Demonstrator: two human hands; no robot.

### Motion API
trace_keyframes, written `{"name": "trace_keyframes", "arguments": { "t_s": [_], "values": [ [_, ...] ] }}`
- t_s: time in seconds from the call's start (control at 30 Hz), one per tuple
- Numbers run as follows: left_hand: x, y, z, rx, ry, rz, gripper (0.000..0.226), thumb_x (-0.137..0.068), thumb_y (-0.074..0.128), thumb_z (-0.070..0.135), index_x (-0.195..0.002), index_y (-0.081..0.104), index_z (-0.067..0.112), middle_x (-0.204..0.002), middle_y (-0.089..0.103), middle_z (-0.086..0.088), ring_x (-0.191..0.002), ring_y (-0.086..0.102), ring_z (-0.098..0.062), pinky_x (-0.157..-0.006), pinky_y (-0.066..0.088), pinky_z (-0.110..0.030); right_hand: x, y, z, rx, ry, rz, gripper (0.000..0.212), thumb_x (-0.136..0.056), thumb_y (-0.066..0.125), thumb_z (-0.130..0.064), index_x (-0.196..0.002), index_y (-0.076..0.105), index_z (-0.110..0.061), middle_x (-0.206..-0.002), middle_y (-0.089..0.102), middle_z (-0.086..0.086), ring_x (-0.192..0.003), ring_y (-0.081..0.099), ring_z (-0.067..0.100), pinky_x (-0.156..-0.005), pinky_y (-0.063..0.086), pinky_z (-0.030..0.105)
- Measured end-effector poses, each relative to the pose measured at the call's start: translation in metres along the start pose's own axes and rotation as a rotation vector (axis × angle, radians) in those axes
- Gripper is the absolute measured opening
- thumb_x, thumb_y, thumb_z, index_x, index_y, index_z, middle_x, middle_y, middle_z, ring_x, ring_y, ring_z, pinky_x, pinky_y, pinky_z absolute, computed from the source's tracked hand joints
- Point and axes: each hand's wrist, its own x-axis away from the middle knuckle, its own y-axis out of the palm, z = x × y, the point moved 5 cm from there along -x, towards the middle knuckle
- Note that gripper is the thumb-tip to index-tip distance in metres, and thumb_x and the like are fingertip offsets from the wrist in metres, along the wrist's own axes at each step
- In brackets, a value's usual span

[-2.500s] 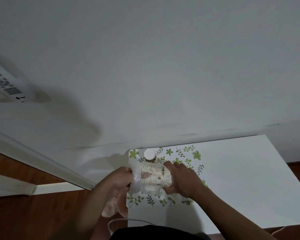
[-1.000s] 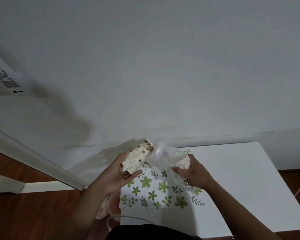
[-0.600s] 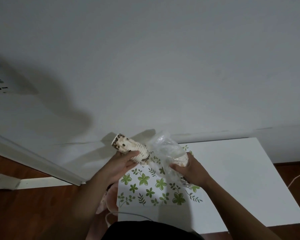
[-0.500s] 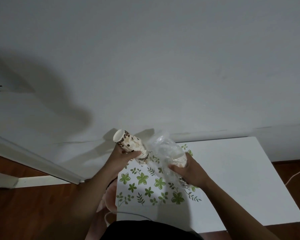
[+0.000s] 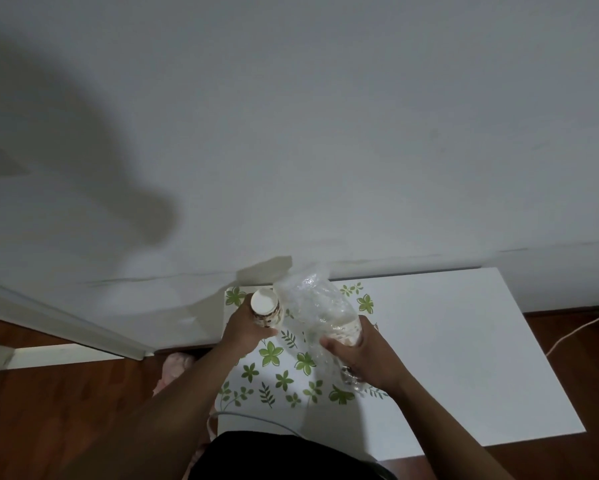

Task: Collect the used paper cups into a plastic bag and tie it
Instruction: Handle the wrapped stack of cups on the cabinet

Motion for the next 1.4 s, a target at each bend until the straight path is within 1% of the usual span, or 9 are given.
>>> {"name": "trace_keyframes", "arguments": {
  "t_s": [0.2, 0.3, 0.43, 0.57, 0.8, 0.93, 1.03, 1.27, 1.4],
  "values": [
    [0.006, -0.03, 0.01, -0.272, -0.136, -0.196, 0.102, -0.087, 0.085, 0.002, -0.169, 0.027, 0.011, -0.146, 0.063, -0.017, -0.11, 0.071, -0.026, -0.081, 0.059, -0.031, 0.003, -0.01, -0.005, -0.02, 0.047, -0.016, 0.074, -0.073, 0.09, -0.073, -0.128, 0.059, -0.033, -0.098, 0.08, 0.0, -0.06, 0.071, 0.008, -0.052, 0.055, 0.027],
    [0.021, -0.084, 0.038, -0.51, -0.102, -0.089, 0.058, -0.099, 0.078, 0.02, -0.152, 0.06, 0.009, -0.145, 0.069, -0.014, -0.125, 0.069, -0.03, -0.101, 0.056, -0.035, 0.003, -0.016, -0.018, 0.037, 0.02, -0.061, 0.077, -0.071, 0.093, -0.069, -0.129, 0.058, -0.03, -0.098, 0.079, 0.001, -0.065, 0.076, 0.016, -0.056, 0.064, 0.04],
    [0.058, -0.136, 0.092, -0.144, 0.184, 0.145, 0.005, -0.098, 0.082, 0.029, -0.102, 0.082, 0.028, -0.096, 0.085, 0.007, -0.09, 0.08, -0.012, -0.085, 0.06, -0.03, 0.004, -0.025, -0.046, 0.249, -0.011, -0.125, 0.082, -0.069, 0.096, -0.062, -0.129, 0.05, -0.03, -0.107, 0.072, -0.008, -0.078, 0.074, 0.011, -0.054, 0.055, 0.02],
    [0.085, -0.125, 0.116, -0.044, 0.251, -0.132, 0.01, -0.095, 0.086, 0.03, -0.104, 0.089, 0.028, -0.104, 0.086, 0.012, -0.101, 0.08, -0.004, -0.099, 0.057, -0.024, 0.004, -0.023, -0.078, 0.313, -0.099, -0.198, 0.09, -0.057, 0.097, -0.073, -0.129, 0.054, -0.04, -0.108, 0.076, -0.01, -0.087, 0.075, 0.011, -0.077, 0.066, 0.034],
    [0.082, -0.094, 0.084, -0.242, 0.236, -0.25, 0.02, -0.098, 0.07, 0.004, -0.115, 0.079, 0.008, -0.116, 0.083, -0.005, -0.114, 0.079, -0.026, -0.105, 0.061, -0.051, 0.015, -0.008, -0.117, 0.314, -0.195, -0.343, 0.087, -0.066, 0.101, -0.058, -0.138, 0.055, -0.041, -0.074, 0.071, -0.025, -0.055, 0.06, -0.003, -0.06, 0.052, 0.02],
    [0.091, -0.079, 0.095, -0.286, 0.319, -0.304, 0.024, -0.096, 0.069, -0.007, -0.118, 0.074, 0.0, -0.099, 0.074, 0.006, -0.086, 0.069, 0.013, -0.088, 0.055, -0.016, 0.016, -0.002, -0.116, 0.361, -0.204, -0.332, 0.093, -0.064, 0.099, -0.063, -0.14, 0.05, -0.036, -0.089, 0.075, -0.005, -0.059, 0.062, 0.003, -0.055, 0.054, 0.021],
    [0.088, -0.066, 0.093, -0.318, 0.332, -0.35, 0.017, -0.097, 0.066, -0.008, -0.112, 0.074, -0.004, -0.096, 0.075, -0.006, -0.081, 0.066, 0.007, -0.088, 0.058, -0.027, 0.016, 0.001, -0.114, 0.401, -0.215, -0.323, 0.082, -0.065, 0.099, -0.06, -0.127, 0.052, -0.034, -0.089, 0.071, -0.004, -0.06, 0.062, 0.006, -0.054, 0.055, 0.024],
    [0.088, -0.047, 0.09, -0.486, 0.389, -0.33, 0.032, -0.095, 0.071, -0.008, -0.126, 0.068, -0.001, -0.117, 0.067, -0.001, -0.109, 0.062, -0.002, -0.09, 0.044, -0.004, 0.015, 0.01, -0.112, 0.405, -0.304, -0.304, 0.085, -0.068, 0.094, -0.063, -0.139, 0.054, -0.041, -0.114, 0.075, -0.016, -0.097, 0.077, 0.013, -0.083, 0.067, 0.043],
    [0.088, -0.059, 0.097, -0.438, 0.35, -0.283, 0.027, -0.095, 0.064, -0.011, -0.089, 0.067, 0.015, -0.088, 0.064, 0.007, -0.086, 0.06, -0.005, -0.083, 0.05, -0.022, 0.014, 0.004, -0.11, 0.415, -0.241, -0.257, 0.095, -0.066, 0.092, -0.073, -0.142, 0.054, -0.032, -0.103, 0.075, -0.01, -0.079, 0.072, 0.003, -0.076, 0.061, 0.027]
  ]
}}
